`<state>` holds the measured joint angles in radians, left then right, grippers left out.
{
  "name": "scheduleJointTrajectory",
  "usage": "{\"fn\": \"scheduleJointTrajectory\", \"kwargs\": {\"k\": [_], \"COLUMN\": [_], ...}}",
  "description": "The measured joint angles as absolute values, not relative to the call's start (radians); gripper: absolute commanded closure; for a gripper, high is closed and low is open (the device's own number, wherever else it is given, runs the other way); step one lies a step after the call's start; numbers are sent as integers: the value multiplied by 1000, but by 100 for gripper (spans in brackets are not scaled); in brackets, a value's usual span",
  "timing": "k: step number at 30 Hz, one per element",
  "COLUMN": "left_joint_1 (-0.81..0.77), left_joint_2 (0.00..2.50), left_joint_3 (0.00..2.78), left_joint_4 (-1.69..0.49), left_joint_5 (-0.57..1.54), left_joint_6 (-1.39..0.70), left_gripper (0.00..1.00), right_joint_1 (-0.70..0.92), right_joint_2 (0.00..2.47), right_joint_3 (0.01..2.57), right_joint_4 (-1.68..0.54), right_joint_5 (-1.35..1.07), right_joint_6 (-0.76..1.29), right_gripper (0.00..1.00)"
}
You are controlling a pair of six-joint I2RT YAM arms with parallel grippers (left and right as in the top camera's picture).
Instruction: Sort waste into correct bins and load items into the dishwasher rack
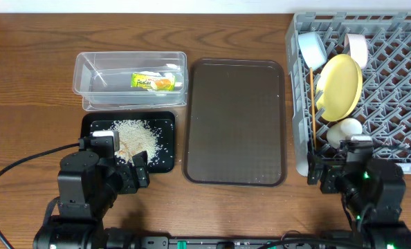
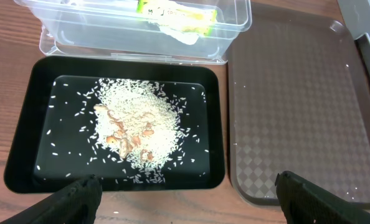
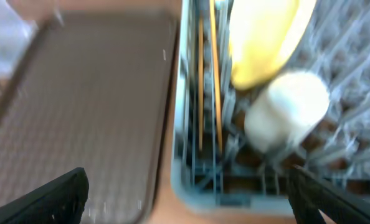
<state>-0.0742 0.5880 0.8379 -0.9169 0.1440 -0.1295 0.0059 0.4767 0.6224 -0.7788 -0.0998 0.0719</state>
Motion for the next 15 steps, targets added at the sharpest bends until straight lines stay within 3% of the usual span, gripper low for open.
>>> {"fn": "scheduleJointTrajectory", "kwargs": {"k": [15], "left_joint_1": [-75], "left_joint_2": [588], "left_joint_3": [838], "left_joint_4": [-917], "left_joint_5": [144], "left_joint_6": [-130], "left_gripper": [8], "right_joint_1": [6], "right_joint_2": [18], "right_joint_3": [115], "right_joint_4": [15], "right_joint_5": [-90], "right_joint_6": [67], "right_gripper": [1]}}
